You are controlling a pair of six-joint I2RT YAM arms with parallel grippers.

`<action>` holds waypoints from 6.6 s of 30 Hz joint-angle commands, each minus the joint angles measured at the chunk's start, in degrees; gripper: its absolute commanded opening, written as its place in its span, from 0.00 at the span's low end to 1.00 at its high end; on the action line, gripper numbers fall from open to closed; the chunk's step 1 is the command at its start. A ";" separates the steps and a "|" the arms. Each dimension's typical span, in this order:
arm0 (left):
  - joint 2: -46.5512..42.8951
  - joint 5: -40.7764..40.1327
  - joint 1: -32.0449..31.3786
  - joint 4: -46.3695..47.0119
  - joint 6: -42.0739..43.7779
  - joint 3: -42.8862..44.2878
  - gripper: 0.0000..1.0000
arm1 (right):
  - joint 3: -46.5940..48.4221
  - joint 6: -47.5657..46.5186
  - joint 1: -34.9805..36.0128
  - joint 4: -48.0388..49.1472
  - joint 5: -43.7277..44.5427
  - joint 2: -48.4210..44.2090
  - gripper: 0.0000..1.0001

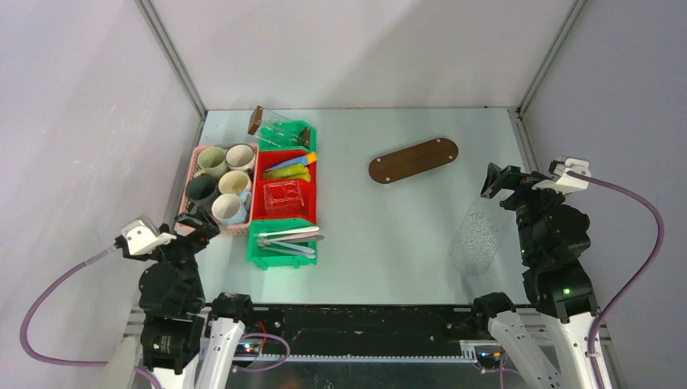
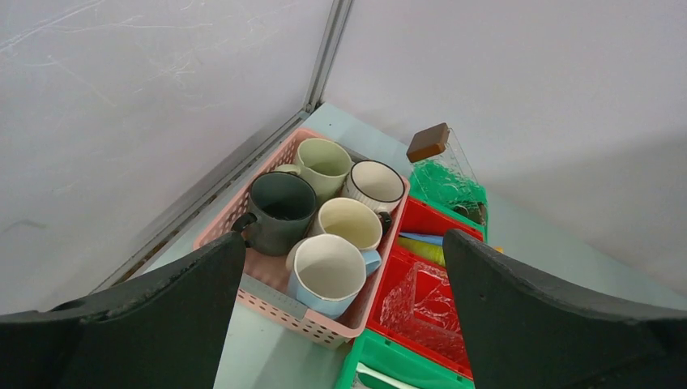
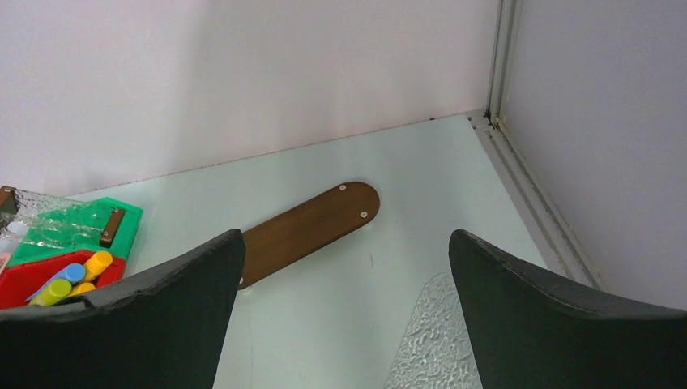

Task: Prepare toiletry sets of a toothbrush and toothpaste on the tray
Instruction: Pick up the cup from the storage box.

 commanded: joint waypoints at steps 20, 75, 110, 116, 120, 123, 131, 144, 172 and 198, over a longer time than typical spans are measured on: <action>13.81 -6.26 -0.07 -1.85 -10.31 1.73 1.00 | -1.92 2.68 0.18 -0.06 -3.83 8.04 0.99; 61.10 6.02 15.18 -1.59 -23.10 3.41 0.00 | -5.48 2.83 5.06 0.27 -4.13 10.79 0.99; 52.79 14.23 -4.44 -19.40 4.37 33.31 0.00 | 3.98 -4.85 7.27 -3.10 -22.48 14.51 0.99; 56.78 13.95 -13.96 -20.44 6.58 36.95 0.00 | 6.64 -10.43 15.19 -4.24 -21.18 19.22 0.99; 59.53 13.75 -19.45 -19.94 6.82 38.30 0.00 | 7.54 -16.62 23.97 -3.27 -18.67 22.91 0.99; 61.29 13.43 -23.88 -19.97 6.90 40.01 0.00 | 7.69 -21.69 31.33 -1.36 -16.96 24.94 1.00; 66.49 12.02 -33.31 -20.89 6.93 44.09 0.00 | 8.47 -25.19 38.31 3.30 -20.17 32.11 0.97; 69.72 11.97 -41.82 -20.65 4.20 47.27 0.00 | 9.43 -24.74 41.72 6.04 -18.49 39.67 0.86; 72.59 10.21 -44.95 -19.27 -0.83 48.08 0.15 | 9.38 -26.68 40.69 1.66 -20.44 41.77 0.00; 24.20 -6.06 -29.86 1.28 4.49 12.17 1.00 | 9.11 -24.56 10.19 8.61 -21.83 44.27 0.00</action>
